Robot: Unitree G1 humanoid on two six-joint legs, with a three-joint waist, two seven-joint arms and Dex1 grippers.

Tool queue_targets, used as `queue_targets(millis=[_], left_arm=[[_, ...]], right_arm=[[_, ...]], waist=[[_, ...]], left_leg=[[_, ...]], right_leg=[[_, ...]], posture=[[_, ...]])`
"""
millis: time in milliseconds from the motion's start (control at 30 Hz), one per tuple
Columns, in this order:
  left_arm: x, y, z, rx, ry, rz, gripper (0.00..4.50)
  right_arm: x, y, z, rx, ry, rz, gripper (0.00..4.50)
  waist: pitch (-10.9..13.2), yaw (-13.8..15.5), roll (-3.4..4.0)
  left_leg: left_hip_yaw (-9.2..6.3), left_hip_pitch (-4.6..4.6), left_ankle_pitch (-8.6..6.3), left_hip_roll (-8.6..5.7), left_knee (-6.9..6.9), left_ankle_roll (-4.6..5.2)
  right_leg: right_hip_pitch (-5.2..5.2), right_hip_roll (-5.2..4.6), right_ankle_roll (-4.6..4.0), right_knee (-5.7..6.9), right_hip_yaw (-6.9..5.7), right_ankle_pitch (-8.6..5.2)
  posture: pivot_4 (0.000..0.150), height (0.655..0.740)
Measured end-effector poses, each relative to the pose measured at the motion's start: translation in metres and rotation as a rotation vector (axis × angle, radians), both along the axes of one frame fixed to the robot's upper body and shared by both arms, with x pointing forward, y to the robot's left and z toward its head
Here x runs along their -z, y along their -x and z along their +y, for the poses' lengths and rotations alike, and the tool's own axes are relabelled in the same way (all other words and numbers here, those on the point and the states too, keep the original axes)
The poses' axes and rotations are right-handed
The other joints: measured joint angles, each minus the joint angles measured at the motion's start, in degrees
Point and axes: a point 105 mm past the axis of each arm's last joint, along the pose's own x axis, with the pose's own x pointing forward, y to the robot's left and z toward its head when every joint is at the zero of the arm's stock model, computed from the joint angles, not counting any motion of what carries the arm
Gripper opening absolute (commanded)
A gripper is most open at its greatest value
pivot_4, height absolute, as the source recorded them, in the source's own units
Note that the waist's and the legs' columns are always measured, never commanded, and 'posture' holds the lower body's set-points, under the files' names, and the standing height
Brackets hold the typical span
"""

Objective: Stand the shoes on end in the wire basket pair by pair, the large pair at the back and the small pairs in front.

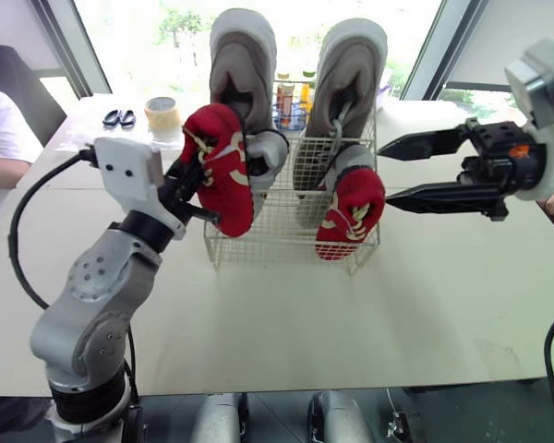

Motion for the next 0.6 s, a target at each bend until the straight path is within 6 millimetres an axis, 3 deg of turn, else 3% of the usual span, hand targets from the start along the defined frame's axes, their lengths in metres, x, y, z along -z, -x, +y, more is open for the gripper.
queue_targets(millis=[367,600], left_arm=[[0.017,0.011,-0.003,-0.068,-0.085,-0.045,0.05],[0.018,0.012,-0.001,-0.081,-0.183,-0.074,0.05]], right_arm=[[-0.001,0.000,0.001,0.002,-0.014,0.001,4.50],[0.015,0.020,0.013,-0.091,0.043,0.068,4.50]], waist=[[-0.19,0.01,0.31],[-0.32,-0.01,0.51]], left_leg=[[0.01,0.02,-0.03,0.01,-0.01,0.05],[0.00,0.03,-0.07,0.01,-0.02,0.11]], right_leg=[[0.02,-0.02,0.00,-0.04,0.01,0.00],[0.03,-0.01,0.00,-0.07,0.01,0.00]], posture=[[0.150,0.6675],[0.150,0.6675]])
